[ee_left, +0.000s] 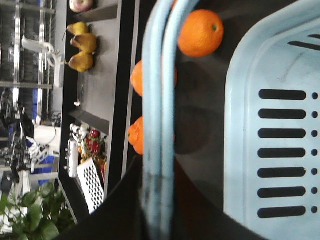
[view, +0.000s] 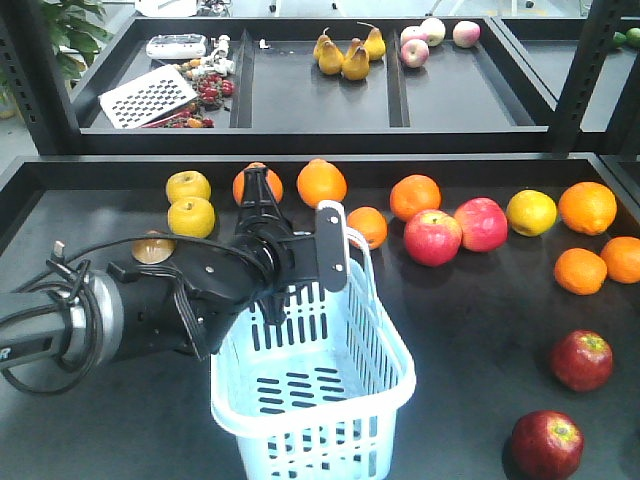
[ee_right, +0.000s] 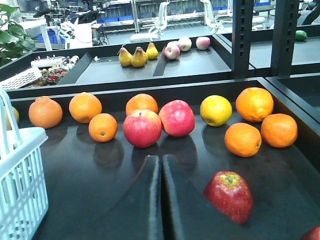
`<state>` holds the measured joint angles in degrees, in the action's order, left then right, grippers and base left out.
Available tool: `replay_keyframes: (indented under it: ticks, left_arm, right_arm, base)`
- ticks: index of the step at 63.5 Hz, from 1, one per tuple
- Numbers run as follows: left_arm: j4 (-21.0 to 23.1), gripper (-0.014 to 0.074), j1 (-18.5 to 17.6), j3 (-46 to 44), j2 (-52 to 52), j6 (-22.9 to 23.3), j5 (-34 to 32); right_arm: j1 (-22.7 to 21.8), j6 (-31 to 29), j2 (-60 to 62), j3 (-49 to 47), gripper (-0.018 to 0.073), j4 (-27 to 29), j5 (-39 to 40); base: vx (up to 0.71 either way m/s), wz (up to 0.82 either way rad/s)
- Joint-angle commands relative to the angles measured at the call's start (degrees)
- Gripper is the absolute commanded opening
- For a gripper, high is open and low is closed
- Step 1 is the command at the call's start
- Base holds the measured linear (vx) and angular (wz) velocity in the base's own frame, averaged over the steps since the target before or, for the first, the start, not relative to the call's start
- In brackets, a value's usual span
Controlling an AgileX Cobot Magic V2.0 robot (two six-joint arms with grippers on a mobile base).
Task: Pick three apples into basket with both arms
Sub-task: 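Lower the light blue basket onto the table with the left gripper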
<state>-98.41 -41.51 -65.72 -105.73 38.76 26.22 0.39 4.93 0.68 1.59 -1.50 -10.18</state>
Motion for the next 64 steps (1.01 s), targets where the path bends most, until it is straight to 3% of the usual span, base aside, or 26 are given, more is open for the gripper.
replay_keyframes:
  ticks: [1,18,29,40,55,64]
  left_arm:
    - [-5.2,-0.0006,1.1,-1.7,2.6,0.9,2.8]
    - [-5.2,0.0004,1.4,-1.7,2.6,1.9,-1.8]
    - [-5.2,0.0063,1.1,-1.7,2.7,2.8,-6.3]
    - [-2.6,0.0221,1.1,-1.7,2.9,2.8,-9.3]
    - [3.3,0.0521,0.9,-1.5,2.9,2.8,-10.1]
    - [5.9,0.0625,0.2,-1.5,3.0,2.8,-9.3]
  right_arm:
    - [-0.3,-0.5,0.8,0.8,-0.0009,-0.2,4.3]
    - [-0.3,-0.5,0.8,0.8,-0.0009,-0.2,4.3]
    - [-0.3,-0.5,0.8,0.8,-0.0009,-0.2,4.3]
    - [-0.3,-0.5,0.8,0.8,-0.0009,-0.2,4.3]
    - [-0.3,-0.5,0.8,0.8,-0.0009,-0.2,4.3]
    - [-0.3,-0.5,0.8,0.8,-0.0009,-0.2,4.3]
  base:
    - [0.00,0.00]
    - [0.00,0.00]
    - [0.00,0.00]
    - [0.00,0.00]
    - [0.00,0.00]
    - [0.00,0.00]
